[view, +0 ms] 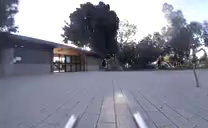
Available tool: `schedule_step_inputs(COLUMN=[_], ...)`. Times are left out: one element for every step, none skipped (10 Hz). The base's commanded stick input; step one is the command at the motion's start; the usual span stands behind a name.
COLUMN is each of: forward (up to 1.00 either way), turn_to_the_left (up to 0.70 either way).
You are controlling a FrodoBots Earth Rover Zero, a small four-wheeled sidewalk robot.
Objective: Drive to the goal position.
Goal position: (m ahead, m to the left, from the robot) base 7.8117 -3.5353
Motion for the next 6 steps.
schedule_step_inputs(forward=[1.0, 1.0, 1.0, 1.0, 1.0, 1.0], turn_to_the_left=[-0.4, -0.4, -0.4, -0.4, -0.4, -0.4])
